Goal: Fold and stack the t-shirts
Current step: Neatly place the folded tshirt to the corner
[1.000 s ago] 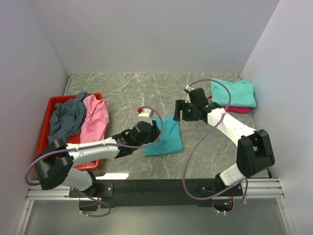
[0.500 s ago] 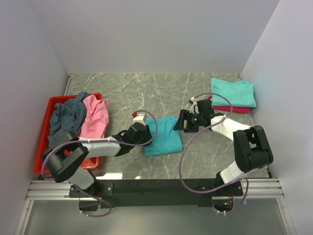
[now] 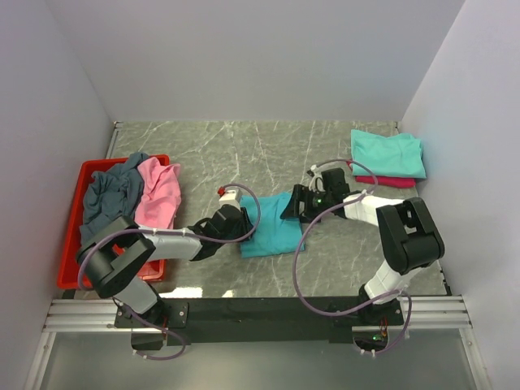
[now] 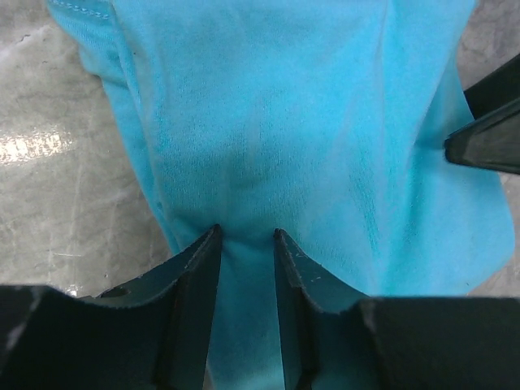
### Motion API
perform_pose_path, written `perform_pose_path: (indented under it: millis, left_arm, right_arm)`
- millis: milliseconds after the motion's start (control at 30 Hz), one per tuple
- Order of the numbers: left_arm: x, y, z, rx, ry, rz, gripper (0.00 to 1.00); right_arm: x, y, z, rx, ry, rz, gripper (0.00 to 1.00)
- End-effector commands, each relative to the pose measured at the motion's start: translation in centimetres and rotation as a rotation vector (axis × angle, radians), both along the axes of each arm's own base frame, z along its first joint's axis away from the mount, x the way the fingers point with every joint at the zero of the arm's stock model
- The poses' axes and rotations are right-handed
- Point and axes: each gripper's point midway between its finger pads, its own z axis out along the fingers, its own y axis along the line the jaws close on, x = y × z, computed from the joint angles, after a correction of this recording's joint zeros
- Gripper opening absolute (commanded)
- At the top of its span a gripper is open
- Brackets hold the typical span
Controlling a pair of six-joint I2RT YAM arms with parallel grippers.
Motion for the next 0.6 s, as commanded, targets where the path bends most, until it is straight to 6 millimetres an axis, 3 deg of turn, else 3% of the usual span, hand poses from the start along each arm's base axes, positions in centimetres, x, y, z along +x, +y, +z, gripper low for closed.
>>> perform_pose_path:
  millis: [0,233,367,467,567]
  left_arm:
    - [-1.8,0.7,-2.6,0.032,0.088,-0.027,0.38]
    - [-1.5,0.4,-2.2,0.028,0.076,-0.032,0.38]
    - [-1.5,0.4,-2.2,0.029,0.076,-0.031,0.38]
    - [-1.4,0.3,-2.1,0.025,0.071,-0.030,0.38]
    - [-1.2,0.2,-1.9,0.025,0.066,-0.027,0.38]
  right_arm:
    - [-1.5,1.5,-2.1,-0.039,0.049,0.036,0.84]
    - [-2.8,4.2,-3.3,-0.096,0.061,0.079,0.84]
    - [-3.1,4.2,-4.2,-0.132,0.070,0.074,0.82]
    - [-3.5,4.5,-5.0,-0.181,0.071,0.087,0.77]
    - [-3.7,4.6,-5.9,-0.215,0.083,0.083,0.54]
